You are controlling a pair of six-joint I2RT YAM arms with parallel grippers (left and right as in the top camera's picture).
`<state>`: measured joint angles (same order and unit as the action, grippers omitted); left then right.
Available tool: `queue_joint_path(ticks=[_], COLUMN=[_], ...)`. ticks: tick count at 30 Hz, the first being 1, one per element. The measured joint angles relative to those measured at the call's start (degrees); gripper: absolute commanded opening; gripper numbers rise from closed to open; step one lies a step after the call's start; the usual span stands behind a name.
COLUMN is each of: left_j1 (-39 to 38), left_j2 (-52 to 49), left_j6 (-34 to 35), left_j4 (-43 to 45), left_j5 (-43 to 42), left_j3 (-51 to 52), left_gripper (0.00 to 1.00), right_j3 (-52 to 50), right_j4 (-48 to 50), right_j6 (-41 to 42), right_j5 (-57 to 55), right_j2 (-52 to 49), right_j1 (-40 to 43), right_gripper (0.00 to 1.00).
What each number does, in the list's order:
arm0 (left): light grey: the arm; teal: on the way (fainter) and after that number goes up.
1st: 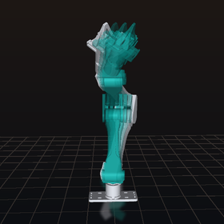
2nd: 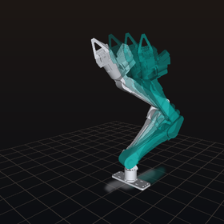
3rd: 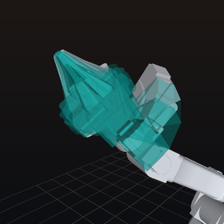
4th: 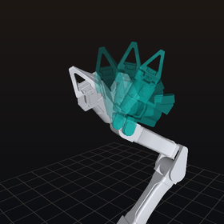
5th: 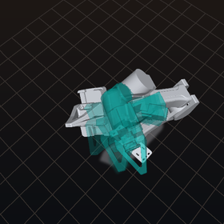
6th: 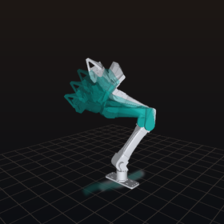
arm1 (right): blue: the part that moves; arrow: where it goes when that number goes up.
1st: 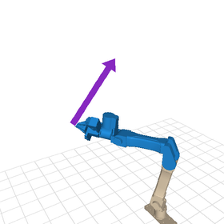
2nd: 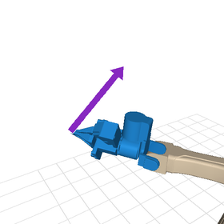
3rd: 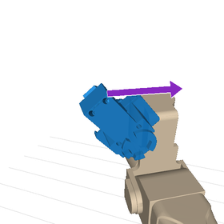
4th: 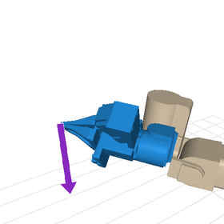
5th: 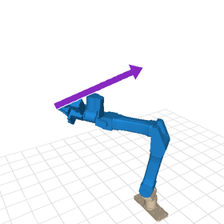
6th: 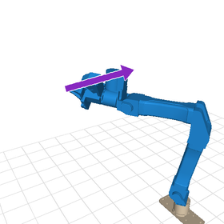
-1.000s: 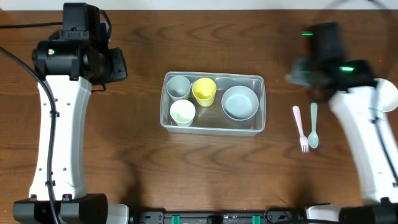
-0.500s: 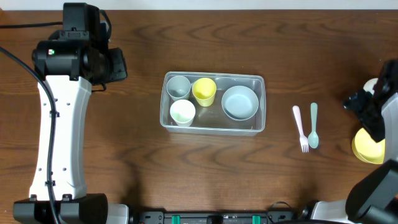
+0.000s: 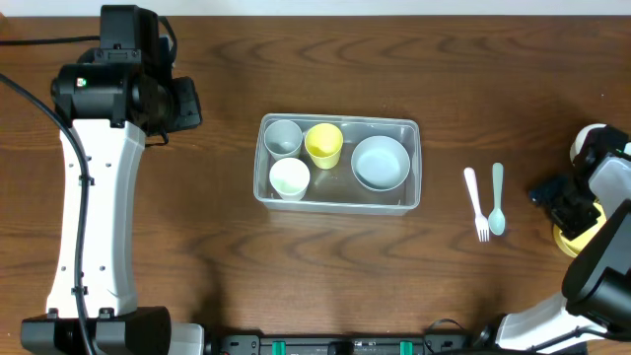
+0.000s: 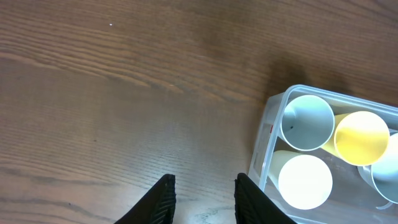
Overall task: Pack container
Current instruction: 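Grasp the yellow bowl with the right gripper, then stack the yellow bowl onto the grey bowl in the container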
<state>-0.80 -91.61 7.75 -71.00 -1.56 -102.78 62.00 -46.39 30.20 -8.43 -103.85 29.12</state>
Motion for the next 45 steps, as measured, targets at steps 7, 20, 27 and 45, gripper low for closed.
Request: queue_joint_path(ticks=[7,20,27,45], left_j1=[0.00,0.00,0.00,0.00], left_j2=[0.00,0.00,0.00,0.00], left_j6=[0.00,0.00,0.00,0.00], left_j4=[-0.17,-0.46,-0.46,-0.52], left_j5=[0.00,0.00,0.00,0.02], left_j3=[0.00,0.00,0.00,0.00], left_gripper=[0.33,0.33,0.33,0.33], right_j3=[-0.02,0.00,3.32,26.56], right_j4=[0.44,0.17,-3.45,-8.20], right_j6=[-0.79,-0.90,-3.28,-26.18], right_j5=[0.96,2.32,8.26,15.21], right_j2=[-0.17,-0.15,-0.11,7.91], right_j1=[0.00,0.00,-1.40,-48.26], right_gripper=[0.45,0.01,0.01,0.01])
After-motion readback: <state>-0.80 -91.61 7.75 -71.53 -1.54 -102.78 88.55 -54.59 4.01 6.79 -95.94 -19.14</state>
